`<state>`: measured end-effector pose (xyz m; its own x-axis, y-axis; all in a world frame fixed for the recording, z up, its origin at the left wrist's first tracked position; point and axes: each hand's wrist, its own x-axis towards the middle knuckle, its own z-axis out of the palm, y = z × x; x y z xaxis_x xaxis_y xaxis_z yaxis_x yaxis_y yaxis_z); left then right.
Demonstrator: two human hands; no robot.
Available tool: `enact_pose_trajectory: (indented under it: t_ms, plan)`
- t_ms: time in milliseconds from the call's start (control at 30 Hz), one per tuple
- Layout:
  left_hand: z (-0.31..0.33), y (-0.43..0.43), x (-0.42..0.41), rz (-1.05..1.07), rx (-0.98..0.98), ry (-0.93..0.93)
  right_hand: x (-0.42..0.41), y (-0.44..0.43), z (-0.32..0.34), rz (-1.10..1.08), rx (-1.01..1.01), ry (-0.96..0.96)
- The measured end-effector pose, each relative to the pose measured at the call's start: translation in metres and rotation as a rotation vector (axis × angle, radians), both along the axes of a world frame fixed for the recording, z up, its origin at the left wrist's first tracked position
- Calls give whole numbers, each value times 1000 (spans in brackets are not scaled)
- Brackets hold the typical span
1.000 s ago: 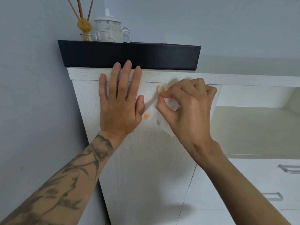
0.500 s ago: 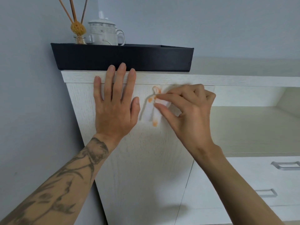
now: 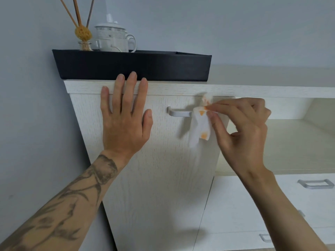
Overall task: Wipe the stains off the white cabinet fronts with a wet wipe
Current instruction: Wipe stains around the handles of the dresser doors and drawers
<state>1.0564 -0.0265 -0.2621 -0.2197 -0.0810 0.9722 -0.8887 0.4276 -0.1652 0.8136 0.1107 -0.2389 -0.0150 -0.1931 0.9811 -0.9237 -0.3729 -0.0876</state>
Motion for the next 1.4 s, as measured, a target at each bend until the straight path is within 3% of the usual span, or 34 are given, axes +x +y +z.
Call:
enact_pose_trajectory:
  t_ms: [167,333,567,700,867,1100,1300,1400]
  plan:
    - [0,-1,0,11,2,2,32,-13,4,33,56,126]
    - [0,0,0,10,0,5,9,-11,-1,35,-18,134]
    - [1,1,0,12,-4,9,-23,-4,-12,-26,35,-82]
    - [0,1,0,7,-3,7,-17,0,-8,111,157,-235]
    - [1,1,0,0,-2,6,-7,4,-3,187,236,-257]
    - [0,-1,1,1,-5,2,-10,7,-12,132,75,-172]
    - [0,0,1,2,-3,4,-2,3,-17,218,124,-348]
    - [0,1,0,3,-9,3,-4,6,-19,240,101,-345]
